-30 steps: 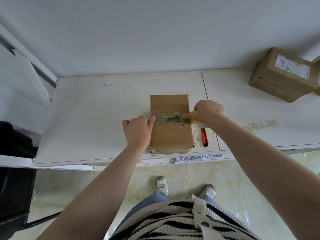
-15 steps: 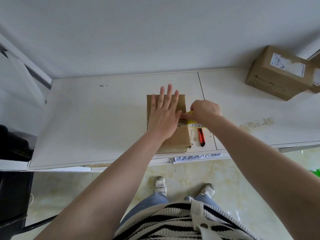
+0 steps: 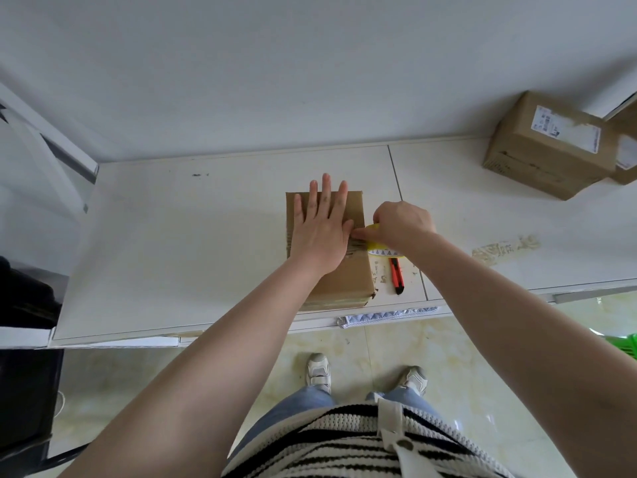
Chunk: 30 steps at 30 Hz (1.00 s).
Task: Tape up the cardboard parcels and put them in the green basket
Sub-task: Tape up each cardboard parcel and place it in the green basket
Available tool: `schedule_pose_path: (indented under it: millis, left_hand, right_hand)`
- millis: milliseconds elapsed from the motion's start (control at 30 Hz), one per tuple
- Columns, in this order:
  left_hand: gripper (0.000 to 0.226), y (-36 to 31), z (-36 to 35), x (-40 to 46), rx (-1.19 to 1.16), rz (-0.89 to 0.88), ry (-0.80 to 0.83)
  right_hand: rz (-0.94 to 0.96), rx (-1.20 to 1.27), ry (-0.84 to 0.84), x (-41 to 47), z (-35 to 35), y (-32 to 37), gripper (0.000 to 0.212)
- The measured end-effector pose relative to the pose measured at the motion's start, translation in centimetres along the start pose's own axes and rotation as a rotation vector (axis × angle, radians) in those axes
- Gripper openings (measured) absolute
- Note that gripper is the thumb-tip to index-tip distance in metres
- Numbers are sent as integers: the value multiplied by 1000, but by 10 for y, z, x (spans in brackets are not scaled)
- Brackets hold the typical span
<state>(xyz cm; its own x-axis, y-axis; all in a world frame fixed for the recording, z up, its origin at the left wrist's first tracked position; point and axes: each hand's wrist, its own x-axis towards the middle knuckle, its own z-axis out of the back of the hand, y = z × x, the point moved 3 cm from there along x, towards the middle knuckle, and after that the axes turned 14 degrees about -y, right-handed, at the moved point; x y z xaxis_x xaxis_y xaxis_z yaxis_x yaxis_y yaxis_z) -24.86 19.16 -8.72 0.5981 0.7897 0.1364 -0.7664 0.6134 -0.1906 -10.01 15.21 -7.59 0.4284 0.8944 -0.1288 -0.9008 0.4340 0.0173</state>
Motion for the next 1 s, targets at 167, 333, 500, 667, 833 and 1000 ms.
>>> schedule_pose_path:
  millis: [167,333,500,667,833,1000]
  left_hand:
    - [61,-17,26,11,-108,28,-220]
    - [60,-3,2,-12,-13,18,-94]
    - [61,-7,6,-7,-57,16,-149]
    - [63,-4,-4,-16,31,36,-84]
    - [64,4,-11,-16,37,29,-52]
    - [80,28,-6,-21,0,55,-35]
  right_hand:
    - [-7,-7,10,0,-2,0,64]
    - [-5,8,1,0,-3,0,65]
    - [-1,2,-8,-1,-3,-3,64]
    - [12,10,7,-1,-1,1,65]
    - [36,240,8,-4,-6,-8,58]
    - [120,623,73,-11,-5,-20,35]
